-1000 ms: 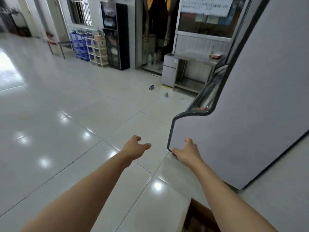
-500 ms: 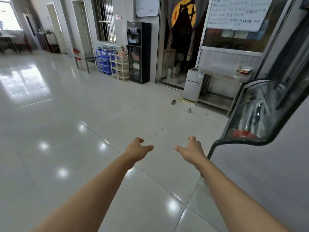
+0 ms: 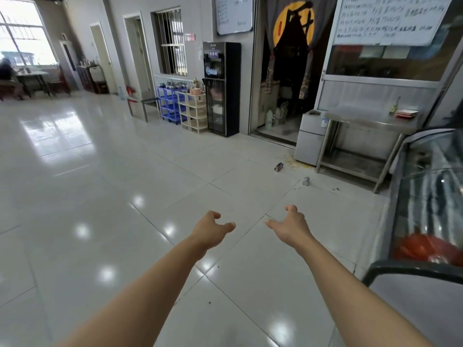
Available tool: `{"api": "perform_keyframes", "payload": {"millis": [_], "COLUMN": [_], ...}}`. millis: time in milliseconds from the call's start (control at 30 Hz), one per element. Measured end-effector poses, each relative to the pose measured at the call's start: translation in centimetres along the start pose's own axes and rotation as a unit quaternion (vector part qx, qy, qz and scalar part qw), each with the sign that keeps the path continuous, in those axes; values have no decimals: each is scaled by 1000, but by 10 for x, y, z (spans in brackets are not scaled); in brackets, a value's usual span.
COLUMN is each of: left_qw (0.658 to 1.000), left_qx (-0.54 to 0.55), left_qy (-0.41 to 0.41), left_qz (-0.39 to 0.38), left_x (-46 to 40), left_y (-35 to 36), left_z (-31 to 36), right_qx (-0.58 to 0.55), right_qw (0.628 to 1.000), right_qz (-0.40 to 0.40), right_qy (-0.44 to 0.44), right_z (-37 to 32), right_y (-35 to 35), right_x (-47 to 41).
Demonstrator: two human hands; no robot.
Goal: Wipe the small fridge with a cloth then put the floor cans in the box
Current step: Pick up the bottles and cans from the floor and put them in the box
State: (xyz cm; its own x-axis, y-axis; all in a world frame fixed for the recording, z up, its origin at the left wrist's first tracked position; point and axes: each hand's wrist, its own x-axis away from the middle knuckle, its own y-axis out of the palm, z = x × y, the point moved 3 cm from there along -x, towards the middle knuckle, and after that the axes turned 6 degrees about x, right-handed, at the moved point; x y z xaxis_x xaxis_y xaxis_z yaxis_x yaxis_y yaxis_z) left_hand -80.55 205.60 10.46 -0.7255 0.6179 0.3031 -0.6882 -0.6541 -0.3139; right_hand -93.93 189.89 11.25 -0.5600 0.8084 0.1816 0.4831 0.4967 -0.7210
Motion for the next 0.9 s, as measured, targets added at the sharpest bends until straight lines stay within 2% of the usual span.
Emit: {"api": "perform_keyframes", "payload": {"millis": [133,400,900], "left_qw": [1000,1000,993], "left_qx": [7,25,-45], "left_qy": [-6,-16,22], "left_qz": [21,9,-103], "left_x": [-80,-231,-582], "left_y": [-9,-13,-8], "left_z": [32,81,199], "right_qx": [-8,10,-18], "right_qw": [1000,1000,993], "right_qz": [-5,-7,82], "right_qy": [-12,-13,83], "right_z": [-28,-68,-128], "right_y": [-6,-9,-25], "right_x": [-87,-237,-540]}}
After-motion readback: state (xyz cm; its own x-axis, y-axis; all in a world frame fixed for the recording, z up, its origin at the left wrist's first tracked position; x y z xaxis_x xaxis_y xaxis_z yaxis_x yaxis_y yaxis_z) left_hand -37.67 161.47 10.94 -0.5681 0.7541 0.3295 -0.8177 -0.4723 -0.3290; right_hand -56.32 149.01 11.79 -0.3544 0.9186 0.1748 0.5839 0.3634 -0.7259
